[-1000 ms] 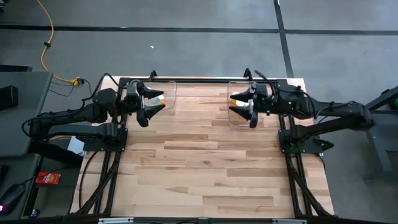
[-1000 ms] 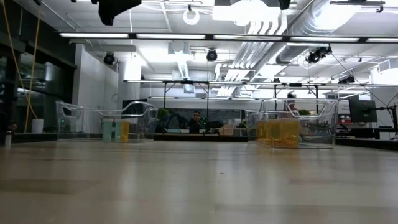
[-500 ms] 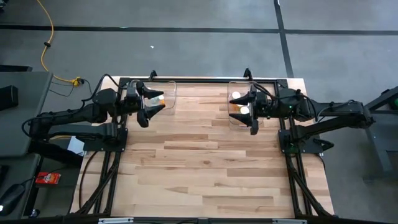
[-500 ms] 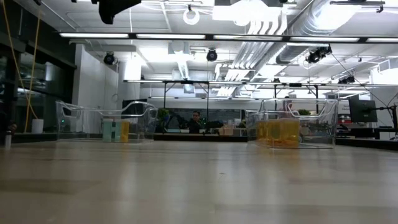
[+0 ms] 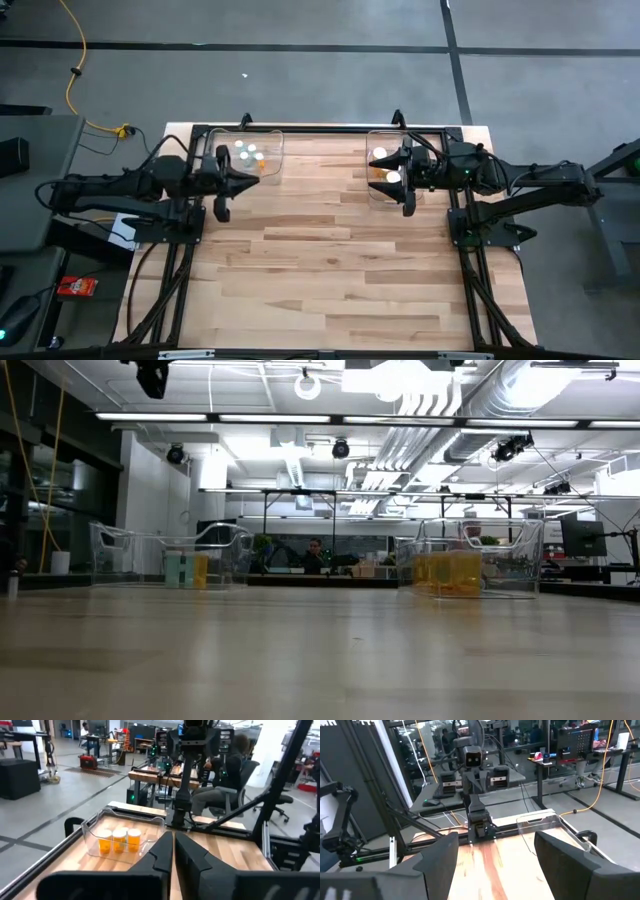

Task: Pick and place medicine bottles into bin by pill shape (circle, oval)
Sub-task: Return to Home Position

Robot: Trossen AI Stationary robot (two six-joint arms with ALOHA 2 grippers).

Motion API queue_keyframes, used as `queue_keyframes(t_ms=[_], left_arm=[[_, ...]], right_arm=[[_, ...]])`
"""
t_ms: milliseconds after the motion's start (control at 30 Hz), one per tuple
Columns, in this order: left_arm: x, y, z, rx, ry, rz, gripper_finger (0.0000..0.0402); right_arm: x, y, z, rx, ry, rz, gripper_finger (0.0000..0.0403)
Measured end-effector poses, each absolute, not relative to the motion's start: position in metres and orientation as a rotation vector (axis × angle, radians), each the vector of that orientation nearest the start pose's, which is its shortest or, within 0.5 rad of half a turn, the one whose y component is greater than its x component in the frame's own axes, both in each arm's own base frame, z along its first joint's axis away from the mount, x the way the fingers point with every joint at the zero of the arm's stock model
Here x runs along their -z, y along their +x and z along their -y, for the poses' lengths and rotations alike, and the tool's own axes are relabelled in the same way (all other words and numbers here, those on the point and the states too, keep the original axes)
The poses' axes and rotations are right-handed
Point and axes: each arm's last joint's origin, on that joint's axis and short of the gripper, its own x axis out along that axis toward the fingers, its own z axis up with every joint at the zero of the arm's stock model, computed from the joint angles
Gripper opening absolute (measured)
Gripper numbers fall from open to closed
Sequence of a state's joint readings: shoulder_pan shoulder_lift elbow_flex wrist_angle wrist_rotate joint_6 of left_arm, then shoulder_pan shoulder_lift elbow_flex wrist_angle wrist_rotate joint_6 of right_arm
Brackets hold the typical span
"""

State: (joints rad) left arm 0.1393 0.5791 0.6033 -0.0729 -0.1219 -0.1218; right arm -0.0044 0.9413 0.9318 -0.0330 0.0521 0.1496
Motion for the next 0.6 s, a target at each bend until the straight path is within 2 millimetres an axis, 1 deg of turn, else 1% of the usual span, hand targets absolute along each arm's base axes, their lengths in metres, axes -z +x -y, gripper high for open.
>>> queue_keyframes(t_ms=[67, 133, 300, 433, 600], left_arm=[[-0.305, 0.133, -0.020, -0.249, -0.114, -0.029, 0.0002], [-0.294, 0.130, -0.018, -0.236, -0.115, -0.009, 0.0002], [-0.254, 0.119, -0.015, -0.229, -0.178, 0.039, 0.0000], [-0.228, 0.110, -0.014, -0.227, -0.197, 0.050, 0.0000], [-0.208, 0.101, -0.014, -0.224, -0.199, 0.080, 0.0000]], right_arm=[[-0.370, 0.207, 0.002, 0.060, 0.148, -0.038, 0.0254], [-0.370, 0.207, 0.002, 0.060, 0.148, -0.038, 0.0254], [-0.370, 0.207, 0.002, 0.060, 0.187, -0.037, 0.0254], [-0.370, 0.207, 0.002, 0.061, 0.231, -0.037, 0.0254], [-0.370, 0.207, 0.002, 0.064, 0.252, -0.037, 0.0254]])
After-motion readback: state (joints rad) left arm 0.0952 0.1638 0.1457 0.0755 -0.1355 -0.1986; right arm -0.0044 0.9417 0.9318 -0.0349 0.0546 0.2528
